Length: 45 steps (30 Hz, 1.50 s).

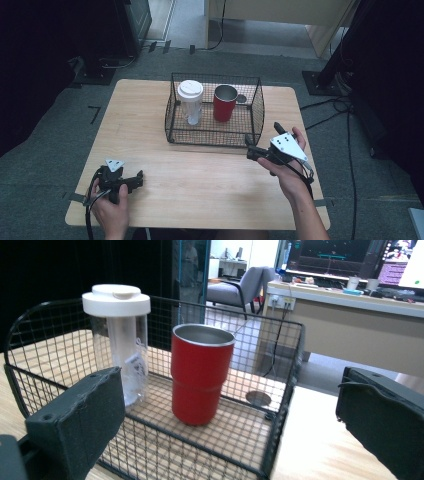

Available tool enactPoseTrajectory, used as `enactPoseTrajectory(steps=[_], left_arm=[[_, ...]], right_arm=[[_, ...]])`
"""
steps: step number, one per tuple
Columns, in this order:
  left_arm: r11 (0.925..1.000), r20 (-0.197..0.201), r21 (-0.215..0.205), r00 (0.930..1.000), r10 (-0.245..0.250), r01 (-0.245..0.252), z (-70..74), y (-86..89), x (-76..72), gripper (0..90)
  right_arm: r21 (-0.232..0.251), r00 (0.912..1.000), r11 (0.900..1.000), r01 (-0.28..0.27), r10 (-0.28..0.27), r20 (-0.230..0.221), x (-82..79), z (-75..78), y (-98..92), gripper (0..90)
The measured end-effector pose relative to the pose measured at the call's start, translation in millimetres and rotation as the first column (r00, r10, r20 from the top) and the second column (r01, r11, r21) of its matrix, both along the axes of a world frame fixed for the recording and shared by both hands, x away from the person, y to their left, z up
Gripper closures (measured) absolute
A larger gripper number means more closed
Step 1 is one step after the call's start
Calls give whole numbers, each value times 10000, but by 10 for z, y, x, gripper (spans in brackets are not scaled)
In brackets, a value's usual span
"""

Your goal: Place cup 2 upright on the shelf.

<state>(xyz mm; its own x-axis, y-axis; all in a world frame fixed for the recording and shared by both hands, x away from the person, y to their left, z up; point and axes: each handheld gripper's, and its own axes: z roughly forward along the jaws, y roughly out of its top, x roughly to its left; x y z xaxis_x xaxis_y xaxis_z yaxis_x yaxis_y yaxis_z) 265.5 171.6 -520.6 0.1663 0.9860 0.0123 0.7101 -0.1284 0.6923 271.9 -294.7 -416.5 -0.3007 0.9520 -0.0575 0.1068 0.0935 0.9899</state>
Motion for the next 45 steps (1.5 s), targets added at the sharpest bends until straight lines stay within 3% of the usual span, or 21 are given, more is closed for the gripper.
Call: enactPoseTrajectory(steps=[13, 26, 45], left_arm=[[10000, 8, -7, 10000, 1, -1, -1, 0, 0, 0], [10000, 5, 2, 10000, -5, 5, -1, 0, -1, 0], [10000, 2, 15, 10000, -40, 40, 0, -18, -2, 0]], right_arm=[[-105, 9973, 9978, 660, -663, -307, -208, -283, -301, 0], [-67, 9867, 9900, 1409, -1410, -814, -368, -562, -594, 0], [-264, 9556, 9710, 2376, -2386, -1730, -539, -941, -941, 0]])
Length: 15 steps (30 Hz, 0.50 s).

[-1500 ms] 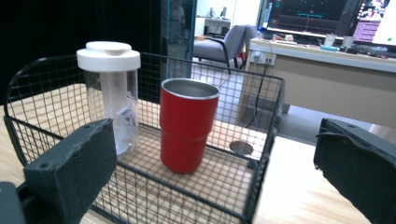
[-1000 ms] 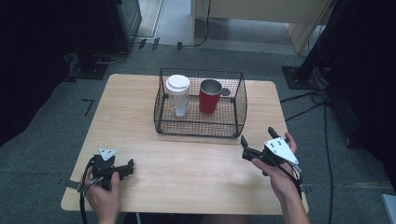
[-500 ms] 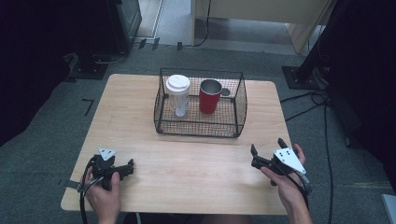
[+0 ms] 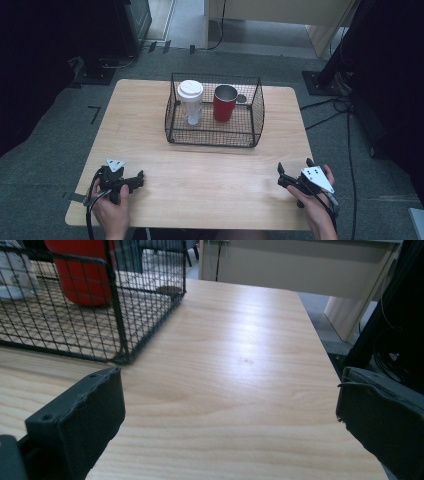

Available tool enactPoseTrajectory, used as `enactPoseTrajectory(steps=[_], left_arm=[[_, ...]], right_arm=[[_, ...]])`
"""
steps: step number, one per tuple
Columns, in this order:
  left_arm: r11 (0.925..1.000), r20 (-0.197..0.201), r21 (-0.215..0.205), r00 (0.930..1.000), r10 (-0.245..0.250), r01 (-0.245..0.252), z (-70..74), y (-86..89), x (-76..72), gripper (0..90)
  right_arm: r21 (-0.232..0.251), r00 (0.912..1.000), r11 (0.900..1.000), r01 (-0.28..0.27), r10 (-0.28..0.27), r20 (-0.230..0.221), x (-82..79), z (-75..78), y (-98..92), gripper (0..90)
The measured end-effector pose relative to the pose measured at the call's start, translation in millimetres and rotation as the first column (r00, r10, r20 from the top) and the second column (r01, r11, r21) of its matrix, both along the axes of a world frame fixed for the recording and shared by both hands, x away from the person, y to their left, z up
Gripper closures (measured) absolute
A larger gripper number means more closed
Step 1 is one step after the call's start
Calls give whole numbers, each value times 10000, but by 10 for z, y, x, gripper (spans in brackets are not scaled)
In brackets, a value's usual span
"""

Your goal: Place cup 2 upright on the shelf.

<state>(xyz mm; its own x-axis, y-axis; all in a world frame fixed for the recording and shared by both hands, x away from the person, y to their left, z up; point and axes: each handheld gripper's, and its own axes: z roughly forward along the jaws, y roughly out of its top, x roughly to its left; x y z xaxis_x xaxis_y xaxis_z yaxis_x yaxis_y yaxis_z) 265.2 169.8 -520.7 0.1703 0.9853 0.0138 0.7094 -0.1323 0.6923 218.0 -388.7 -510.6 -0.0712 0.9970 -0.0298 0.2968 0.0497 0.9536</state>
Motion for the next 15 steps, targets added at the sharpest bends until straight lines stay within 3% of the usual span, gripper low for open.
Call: enactPoseTrajectory(steps=[10, 15], left_arm=[[10000, 6, -2, 10000, 4, -4, -1, -1, 0, 0], [10000, -5, 8, 10000, -4, 4, 0, 0, -1, 0]], right_arm=[[5, 9976, 9992, 395, -394, -561, -40, -106, -164, 0], [-240, 9942, 9986, 481, -502, -953, -45, -108, -210, 0]])
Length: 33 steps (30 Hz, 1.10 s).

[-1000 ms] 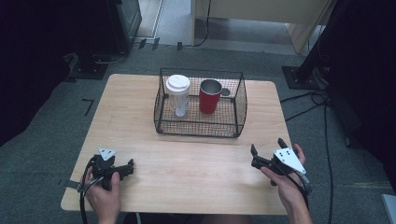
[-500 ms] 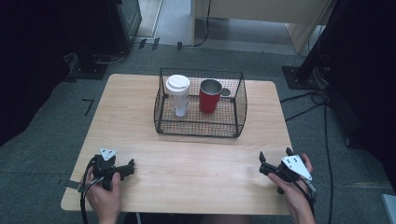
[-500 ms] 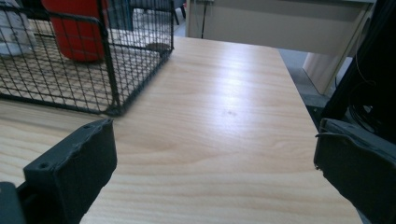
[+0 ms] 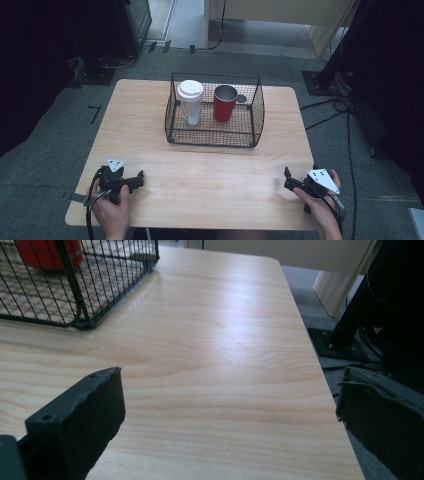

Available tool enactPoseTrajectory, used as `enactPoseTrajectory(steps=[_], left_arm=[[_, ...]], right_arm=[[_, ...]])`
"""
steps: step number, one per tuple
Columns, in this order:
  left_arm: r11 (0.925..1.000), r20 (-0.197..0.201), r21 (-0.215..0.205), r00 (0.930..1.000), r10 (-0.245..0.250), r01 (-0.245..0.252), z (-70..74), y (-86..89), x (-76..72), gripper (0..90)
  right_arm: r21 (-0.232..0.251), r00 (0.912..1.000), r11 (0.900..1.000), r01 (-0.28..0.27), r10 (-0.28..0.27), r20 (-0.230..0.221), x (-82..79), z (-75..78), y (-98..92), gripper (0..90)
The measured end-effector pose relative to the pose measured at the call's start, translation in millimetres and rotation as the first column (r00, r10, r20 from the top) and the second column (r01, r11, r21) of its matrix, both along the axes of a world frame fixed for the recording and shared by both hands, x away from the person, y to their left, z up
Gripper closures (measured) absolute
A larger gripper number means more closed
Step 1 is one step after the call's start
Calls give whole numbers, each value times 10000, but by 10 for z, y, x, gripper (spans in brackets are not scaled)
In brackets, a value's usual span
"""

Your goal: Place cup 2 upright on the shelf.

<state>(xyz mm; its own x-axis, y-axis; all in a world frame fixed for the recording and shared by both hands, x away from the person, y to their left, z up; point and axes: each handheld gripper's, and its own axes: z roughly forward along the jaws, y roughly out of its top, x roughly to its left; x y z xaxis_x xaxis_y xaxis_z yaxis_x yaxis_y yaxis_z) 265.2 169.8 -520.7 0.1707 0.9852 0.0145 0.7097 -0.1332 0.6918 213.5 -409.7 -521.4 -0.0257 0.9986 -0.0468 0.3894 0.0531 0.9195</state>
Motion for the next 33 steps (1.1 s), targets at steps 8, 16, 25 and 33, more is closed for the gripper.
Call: enactPoseTrajectory(steps=[8, 16, 25, 33], left_arm=[[10000, 10, -6, 10000, 6, -6, -1, 0, 1, 0], [10000, -5, -2, 10000, 3, -3, 1, 0, 0, 0], [10000, -4, -12, 10000, 12, -12, 0, -1, 0, 0], [10000, -8, -1, 10000, 0, 0, 1, 0, 0, 0]], right_arm=[[-679, 9913, 9977, 34, -123, -1309, 2, -19, -34, 0], [-529, 9690, 9984, -175, 39, -2470, -4, -43, -73, 9], [-228, 9485, 9995, -232, 148, -3164, -3, -61, -121, 48], [631, 9345, 9973, -372, 571, -3512, -58, -71, -172, 46]])
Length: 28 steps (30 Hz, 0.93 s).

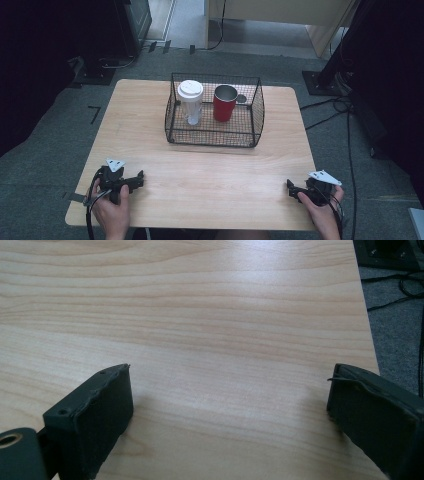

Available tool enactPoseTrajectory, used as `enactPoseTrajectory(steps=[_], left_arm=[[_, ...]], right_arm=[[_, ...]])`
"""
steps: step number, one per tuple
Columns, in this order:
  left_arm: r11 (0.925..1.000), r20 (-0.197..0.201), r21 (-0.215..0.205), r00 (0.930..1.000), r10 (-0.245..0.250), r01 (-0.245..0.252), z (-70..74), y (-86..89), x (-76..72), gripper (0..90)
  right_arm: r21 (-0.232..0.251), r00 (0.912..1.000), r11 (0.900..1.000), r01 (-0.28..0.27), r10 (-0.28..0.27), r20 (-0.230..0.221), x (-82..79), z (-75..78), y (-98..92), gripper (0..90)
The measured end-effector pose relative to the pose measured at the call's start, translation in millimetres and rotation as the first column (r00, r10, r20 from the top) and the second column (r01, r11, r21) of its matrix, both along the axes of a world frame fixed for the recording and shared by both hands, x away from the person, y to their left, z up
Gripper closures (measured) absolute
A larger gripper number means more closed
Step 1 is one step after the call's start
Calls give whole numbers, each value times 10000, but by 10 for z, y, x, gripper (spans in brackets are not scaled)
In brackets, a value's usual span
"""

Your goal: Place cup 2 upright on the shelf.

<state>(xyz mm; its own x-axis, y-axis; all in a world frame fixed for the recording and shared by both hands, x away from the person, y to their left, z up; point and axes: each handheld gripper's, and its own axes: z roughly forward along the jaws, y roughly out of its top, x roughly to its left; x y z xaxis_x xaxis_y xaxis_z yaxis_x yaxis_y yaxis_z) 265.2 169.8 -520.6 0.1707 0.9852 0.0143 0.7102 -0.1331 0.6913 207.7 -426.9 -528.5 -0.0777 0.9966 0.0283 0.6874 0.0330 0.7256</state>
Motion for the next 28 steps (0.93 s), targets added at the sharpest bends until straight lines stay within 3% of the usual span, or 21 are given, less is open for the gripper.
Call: enactPoseTrajectory(steps=[7, 28], left_arm=[[10000, 0, -3, 10000, 1, -1, 0, 0, 0, 0], [10000, 1, -13, 10000, 16, -16, -1, -1, -1, 0]], right_arm=[[-27, 9997, 9997, 244, -245, -21, -13, -1, 35, 37], [-27, 9997, 9997, 227, -227, -26, -8, -2, 34, 34]])
